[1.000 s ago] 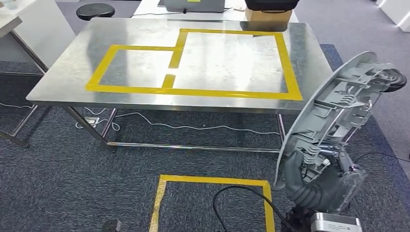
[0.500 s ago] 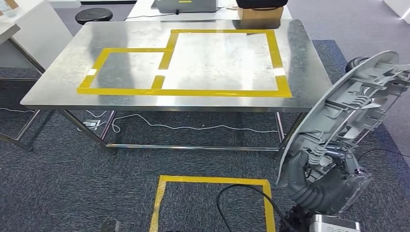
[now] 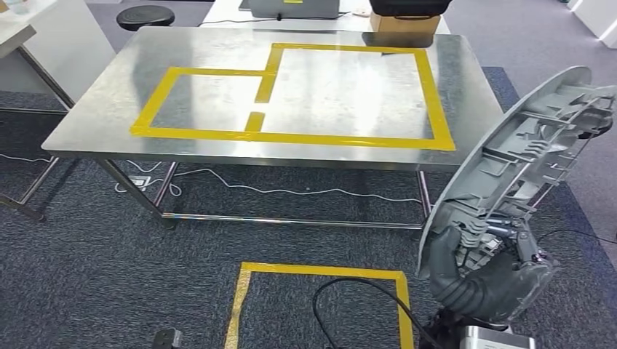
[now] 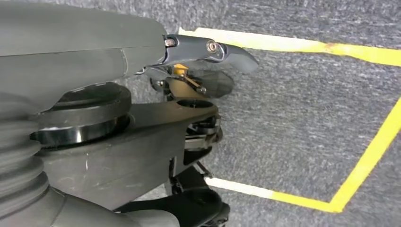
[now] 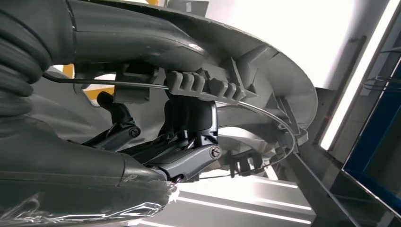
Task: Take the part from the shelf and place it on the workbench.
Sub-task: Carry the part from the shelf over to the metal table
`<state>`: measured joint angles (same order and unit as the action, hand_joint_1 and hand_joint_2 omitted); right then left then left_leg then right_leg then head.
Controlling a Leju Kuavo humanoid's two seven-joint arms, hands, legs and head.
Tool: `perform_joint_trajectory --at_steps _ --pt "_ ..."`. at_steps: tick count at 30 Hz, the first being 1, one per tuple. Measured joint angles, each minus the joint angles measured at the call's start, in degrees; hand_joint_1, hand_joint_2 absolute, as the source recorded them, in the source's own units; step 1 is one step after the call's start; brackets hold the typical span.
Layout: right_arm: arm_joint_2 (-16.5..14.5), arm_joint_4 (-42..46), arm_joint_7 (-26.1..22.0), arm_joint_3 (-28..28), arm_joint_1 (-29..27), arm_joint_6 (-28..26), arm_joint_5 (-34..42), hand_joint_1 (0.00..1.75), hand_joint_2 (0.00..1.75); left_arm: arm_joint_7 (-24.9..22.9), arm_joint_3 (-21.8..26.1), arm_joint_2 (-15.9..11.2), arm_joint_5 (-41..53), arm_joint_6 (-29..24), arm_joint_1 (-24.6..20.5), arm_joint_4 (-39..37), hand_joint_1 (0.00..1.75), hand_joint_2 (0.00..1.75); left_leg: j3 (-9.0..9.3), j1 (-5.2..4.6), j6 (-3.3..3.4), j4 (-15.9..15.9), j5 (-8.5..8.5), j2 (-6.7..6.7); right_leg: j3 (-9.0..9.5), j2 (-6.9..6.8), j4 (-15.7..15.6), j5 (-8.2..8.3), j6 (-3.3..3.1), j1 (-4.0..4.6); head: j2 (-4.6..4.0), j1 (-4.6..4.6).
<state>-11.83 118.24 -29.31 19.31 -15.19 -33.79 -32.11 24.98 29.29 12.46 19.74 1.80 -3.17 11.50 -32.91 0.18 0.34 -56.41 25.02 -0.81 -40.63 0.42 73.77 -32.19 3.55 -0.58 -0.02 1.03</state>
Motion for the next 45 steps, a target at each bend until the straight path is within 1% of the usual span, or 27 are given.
perform_joint_trajectory --at_steps 2,4,5,9,10,12,13,14,15,16,18,19,20,24,26,28,29,30,31,32,34,36,39,41,43,44,45 --pt "0.03 -0.07 -0.03 0.09 0.19 -0.03 -0.01 1.75 1.75 0.26 0.05 0.01 -0.06 0.95 0.03 0.0 0.0 1.75 0.19 0.04 -0.27 -0.1 0.18 -0.16 3.58 -0.06 -7.25 3.74 -0.02 -0.09 0.0 0.01" --pt "0.07 -0.11 -0.13 0.29 0.42 -0.15 -0.15 1.75 1.75 0.33 0.19 -0.04 -0.15 1.51 0.03 0.0 0.0 1.75 0.16 -0.16 -0.85 -0.36 0.55 -0.27 6.76 0.07 -13.5 5.64 -0.43 -0.12 0.0 -0.04" --pt "0.09 -0.14 -0.18 0.41 0.51 -0.24 -0.26 1.75 1.75 0.29 0.29 -0.08 -0.22 1.62 0.05 0.0 0.0 1.75 0.1 -0.27 -1.12 -0.4 0.67 -0.27 7.3 0.16 -14.58 5.6 -0.75 -0.06 0.0 -0.12" --pt "0.09 -0.21 -0.2 0.86 0.88 -0.51 -0.75 1.75 1.75 -0.15 1.15 -0.08 -0.49 1.42 0.04 0.02 0.0 1.75 -0.16 -0.16 -2.15 -1.42 1.64 -0.14 7.77 0.22 -14.82 5.32 -2.29 -0.04 0.0 -0.44" --pt "0.1 -0.21 -0.2 0.96 1.02 -0.54 -0.84 1.75 1.75 -0.24 1.32 -0.05 -0.48 1.28 0.01 0.02 0.0 1.75 -1.17 -0.13 -2.43 -3.58 2.81 -0.05 8.01 0.13 -14.87 5.28 -2.58 -0.15 0.0 -0.61" --pt "0.11 -0.25 -0.18 1.06 1.19 -0.55 -0.96 1.75 1.75 -0.67 1.51 -0.03 -0.31 0.73 0.04 0.02 0.0 1.75 -5.2 -0.09 -2.82 -11.08 6.1 0.1 8.27 -0.05 -14.85 5.13 -2.97 -0.14 0.0 -0.98" --pt "0.12 -0.29 -0.16 1.08 1.22 -0.55 -0.99 1.75 1.75 -0.92 1.6 -0.03 -0.18 0.38 0.09 0.02 0.0 1.75 -7.36 -0.07 -2.9 -14.64 7.23 0.11 8.35 -0.08 -14.84 5.07 -3.07 -0.11 0.0 -0.98" --pt "0.13 -0.35 -0.13 1.09 1.24 -0.55 -1.02 1.75 1.75 -1.16 1.69 -0.03 -0.06 0.01 0.14 0.02 0.0 1.75 -8.85 -0.08 -2.88 -16.69 7.32 0.11 8.46 -0.03 -14.83 4.95 -3.12 -0.09 0.0 -1.01" --pt "0.13 -0.39 -0.09 1.11 1.26 -0.56 -1.05 1.75 1.75 -1.28 1.76 -0.03 0.02 -0.29 0.16 0.02 0.0 1.75 -9.31 -0.09 -2.78 -16.62 6.21 0.12 8.63 0.06 -14.83 4.78 -3.11 -0.08 0.0 -1.01" --pt "0.14 -0.42 -0.05 1.11 1.27 -0.56 -1.08 1.75 1.75 -1.32 1.86 -0.03 0.04 -0.49 0.16 0.02 0.0 1.75 -8.61 -0.1 -2.59 -14.35 4.11 0.11 8.89 0.16 -14.83 4.57 -3.03 -0.07 0.0 -1.01" --pt "0.14 -0.44 -0.01 1.15 1.3 -0.57 -1.13 1.75 1.75 -1.33 2.23 -0.02 0.04 -0.74 0.13 0.02 0.0 1.75 -5.42 -0.21 -2.05 -6.79 -0.43 0.11 9.46 0.31 -14.76 3.98 -2.66 0.06 0.0 -1.04" --pt "0.15 -0.44 0.0 1.16 1.32 -0.57 -1.16 1.75 1.75 -1.34 2.44 -0.02 0.03 -0.8 0.09 0.02 0.0 1.75 -4.05 -0.26 -1.81 -3.72 -1.63 0.12 9.61 0.36 -14.71 3.69 -2.4 0.19 0.0 -1.05" --pt "0.17 -0.45 0.0 1.17 1.35 -0.58 -1.19 1.75 1.75 -1.36 2.63 -0.01 0.03 -0.83 0.06 0.02 0.0 1.75 -3.26 -0.32 -1.6 -1.91 -2.05 0.11 9.68 0.39 -14.74 3.46 -2.12 0.3 0.0 -1.04" --pt "0.24 -0.44 0.03 1.21 1.5 -0.62 -1.24 1.75 1.75 -1.42 2.85 0.07 0.02 -0.84 0.03 0.02 0.0 1.75 -2.66 -0.16 -0.7 -0.69 -1.59 0.04 9.57 0.23 -14.55 2.51 -0.85 0.26 0.0 -0.9" --pt "0.3 -0.47 0.07 1.26 1.6 -0.62 -1.26 1.75 1.75 -1.42 2.88 0.1 0.02 -0.82 -0.04 0.02 0.0 1.75 -2.38 0.03 -0.22 -0.39 -1.5 0.07 7.31 0.11 -9.81 -0.19 -0.34 0.22 0.0 -0.67" --pt "0.37 -0.55 0.09 1.31 1.69 -0.61 -1.26 1.75 1.75 -1.42 2.9 0.1 0.01 -0.62 -0.09 0.02 0.0 1.75 -2.32 0.01 0.08 -0.41 -1.31 0.09 3.07 0.05 -2.03 -3.47 -0.02 0.19 0.0 -0.57" --pt "0.39 -0.58 0.09 1.31 1.71 -0.61 -1.23 1.75 1.75 -1.42 2.92 0.1 0.01 -0.42 -0.08 0.02 0.0 1.75 -2.26 -0.01 0.15 -0.42 -1.22 0.08 1.51 0.05 0.48 -3.92 0.09 0.17 0.0 -0.57" --pt "0.4 -0.61 0.09 1.32 1.74 -0.61 -1.21 1.75 1.75 -1.39 2.97 0.1 0.0 -0.12 -0.05 0.02 0.0 1.75 -2.14 -0.01 0.14 -0.44 -1.13 0.03 0.92 0.04 0.9 -3.17 0.16 0.13 0.0 -0.56" --pt "0.4 -0.62 0.09 1.33 1.78 -0.61 -1.17 1.75 1.75 -1.32 3.03 0.11 0.0 0.24 -0.04 0.02 0.0 1.75 -1.95 0.01 0.06 -0.46 -1.0 -0.06 1.59 0.02 -1.18 -1.25 0.19 0.06 0.0 -0.57" --pt "0.4 -0.63 0.08 1.34 1.84 -0.61 -1.12 1.75 1.75 -1.21 3.09 0.12 0.02 0.63 -0.02 0.02 0.0 1.75 -1.7 0.04 -0.12 -0.52 -0.83 -0.16 3.16 -0.02 -4.97 1.26 0.23 -0.03 0.0 -0.56" --pt "0.41 -0.68 0.02 1.39 2.01 -0.61 -1.01 1.75 1.75 -0.93 3.22 0.1 0.1 1.41 -0.02 0.02 0.0 1.75 -1.38 -0.12 -0.69 -0.73 -0.25 -0.31 6.29 -0.01 -12.12 4.42 0.0 -0.12 0.0 -0.5" --pt "0.42 -0.8 -0.07 1.45 2.13 -0.61 -0.9 1.75 1.75 -0.71 3.43 0.04 0.27 2.09 -0.02 0.02 0.0 1.75 -1.32 -0.34 -1.28 -0.7 0.53 -0.33 7.32 0.18 -14.43 4.48 -0.74 -0.03 0.0 -0.56" --pt "0.42 -0.97 -0.12 1.53 2.15 -0.61 -0.82 1.75 1.75 -0.57 3.92 0.04 0.59 2.6 -0.01 0.05 0.0 1.75 -1.01 -0.19 -2.13 -1.1 1.35 -0.21 8.04 0.3 -14.6 4.43 -1.99 -0.06 0.0 -0.74" --pt "0.42 -1.01 -0.16 1.64 2.21 -0.61 -0.75 1.75 1.75 -0.54 4.1 0.05 0.76 2.58 -0.04 0.09 0.0 1.75 -2.79 -0.11 -2.71 -5.35 3.55 0.0 8.95 0.11 -14.67 4.43 -2.56 -0.25 0.0 -1.03" --pt "0.42 -1.04 -0.22 1.76 2.28 -0.6 -0.65 1.75 1.75 -0.61 4.16 0.04 1.02 2.41 -0.02 0.09 0.0 1.75 -7.28 -0.07 -3.06 -13.04 6.7 0.13 9.44 0.04 -14.66 4.05 -2.86 -0.24 0.0 -1.25" --pt "0.42 -1.06 -0.25 1.8 2.29 -0.59 -0.6 1.75 1.75 -0.67 4.18 0.03 1.13 2.34 0.04 0.09 0.0 1.75 -9.37 -0.06 -3.09 -16.01 7.28 0.14 9.63 0.12 -14.66 3.77 -2.91 -0.23 0.0 -1.28" --pt "0.42 -1.08 -0.26 1.8 2.29 -0.59 -0.52 1.75 1.75 -0.73 4.2 0.02 1.22 2.31 0.1 0.09 0.0 1.75 -10.63 -0.07 -3.03 -17.17 6.69 0.14 9.89 0.23 -14.66 3.45 -2.9 -0.22 0.0 -1.3"
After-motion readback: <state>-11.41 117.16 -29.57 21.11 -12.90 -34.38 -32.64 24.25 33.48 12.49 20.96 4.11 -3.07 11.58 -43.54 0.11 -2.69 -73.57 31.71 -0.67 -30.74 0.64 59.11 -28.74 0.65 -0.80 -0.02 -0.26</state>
